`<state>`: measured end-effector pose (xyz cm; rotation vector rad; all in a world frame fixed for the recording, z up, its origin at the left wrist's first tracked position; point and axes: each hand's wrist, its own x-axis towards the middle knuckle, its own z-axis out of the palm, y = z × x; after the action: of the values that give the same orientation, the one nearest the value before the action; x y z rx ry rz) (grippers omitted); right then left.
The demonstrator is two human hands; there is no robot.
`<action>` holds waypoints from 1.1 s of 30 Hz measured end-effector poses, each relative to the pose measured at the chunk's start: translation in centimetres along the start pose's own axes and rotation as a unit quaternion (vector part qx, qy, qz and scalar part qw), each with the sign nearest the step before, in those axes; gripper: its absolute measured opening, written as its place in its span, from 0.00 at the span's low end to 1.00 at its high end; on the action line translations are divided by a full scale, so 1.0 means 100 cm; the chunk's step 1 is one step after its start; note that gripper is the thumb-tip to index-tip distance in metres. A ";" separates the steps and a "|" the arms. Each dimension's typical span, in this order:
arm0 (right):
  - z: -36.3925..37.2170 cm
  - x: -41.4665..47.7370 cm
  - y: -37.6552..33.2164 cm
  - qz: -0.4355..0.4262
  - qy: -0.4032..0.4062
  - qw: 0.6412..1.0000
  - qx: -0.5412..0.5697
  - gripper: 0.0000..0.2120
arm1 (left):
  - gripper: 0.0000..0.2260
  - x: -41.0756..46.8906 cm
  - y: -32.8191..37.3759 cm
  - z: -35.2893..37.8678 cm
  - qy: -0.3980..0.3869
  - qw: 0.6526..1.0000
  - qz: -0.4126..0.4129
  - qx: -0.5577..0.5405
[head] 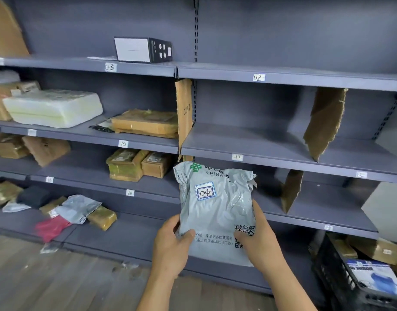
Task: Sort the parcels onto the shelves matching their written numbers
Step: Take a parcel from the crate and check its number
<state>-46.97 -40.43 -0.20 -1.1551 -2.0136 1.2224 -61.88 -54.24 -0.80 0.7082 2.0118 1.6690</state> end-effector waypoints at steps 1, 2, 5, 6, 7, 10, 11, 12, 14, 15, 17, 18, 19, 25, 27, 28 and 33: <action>0.004 0.004 -0.001 -0.002 -0.009 1.000 -0.002 0.39 | 0.15 0.002 -0.002 -0.003 0.008 1.000 -0.001 0.002; 0.007 0.008 -0.001 -0.003 -0.018 1.000 -0.002 0.39 | 0.15 0.004 -0.004 -0.004 0.016 1.000 -0.002 0.007; 0.016 0.023 -0.002 -0.010 -0.045 0.999 -0.004 0.40 | 0.15 0.011 -0.009 -0.007 0.035 0.999 -0.009 0.018; 0.018 0.029 -0.003 -0.015 -0.052 0.999 -0.005 0.40 | 0.15 0.014 -0.010 -0.007 0.043 0.999 -0.011 0.023; 0.020 0.035 -0.004 -0.018 -0.058 0.998 -0.006 0.40 | 0.15 0.017 -0.011 -0.007 0.050 0.998 -0.012 0.025; 0.023 0.050 -0.004 -0.026 -0.075 0.997 -0.002 0.40 | 0.15 0.025 -0.013 -0.004 0.070 0.997 -0.020 0.025; 0.023 0.054 -0.005 -0.026 -0.081 0.996 0.003 0.40 | 0.15 0.028 -0.012 -0.003 0.076 0.997 -0.021 0.025; 0.024 0.059 -0.006 -0.027 -0.088 0.996 0.006 0.40 | 0.15 0.030 -0.012 -0.002 0.081 0.996 -0.023 0.027; 0.028 0.068 -0.006 -0.030 -0.101 0.994 0.012 0.39 | 0.15 0.033 -0.013 -0.001 0.091 0.995 -0.030 0.032; 0.030 0.072 -0.005 -0.031 -0.107 0.994 0.016 0.39 | 0.15 0.035 -0.013 -0.002 0.097 0.994 -0.032 0.034; 0.036 0.077 -0.005 -0.028 -0.127 0.991 0.015 0.40 | 0.16 0.036 -0.015 -0.003 0.114 0.992 -0.042 0.037; 0.039 0.078 -0.004 -0.026 -0.133 0.991 0.014 0.40 | 0.16 0.035 -0.015 -0.004 0.120 0.991 -0.046 0.039; 0.042 0.079 -0.002 -0.025 -0.142 0.990 0.015 0.41 | 0.17 0.035 -0.017 -0.006 0.127 0.990 -0.049 0.042; 0.064 0.084 0.000 -0.034 -0.188 0.981 0.013 0.42 | 0.20 0.029 -0.027 -0.019 0.157 0.981 -0.085 0.082; 0.075 0.084 -0.002 -0.036 -0.201 0.979 0.017 0.42 | 0.21 0.029 -0.029 -0.028 0.161 0.978 -0.090 0.093; 0.081 0.084 -0.004 -0.036 -0.208 0.977 0.018 0.42 | 0.21 0.030 -0.031 -0.034 0.164 0.977 -0.093 0.099; 0.114 0.084 -0.018 -0.037 -0.226 0.973 0.014 0.42 | 0.21 0.033 -0.044 -0.062 0.181 0.973 -0.102 0.103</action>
<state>-60.62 -38.73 -3.87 -0.8289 -2.3273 1.5789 -68.82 -57.53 -3.99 0.2573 2.4432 1.5715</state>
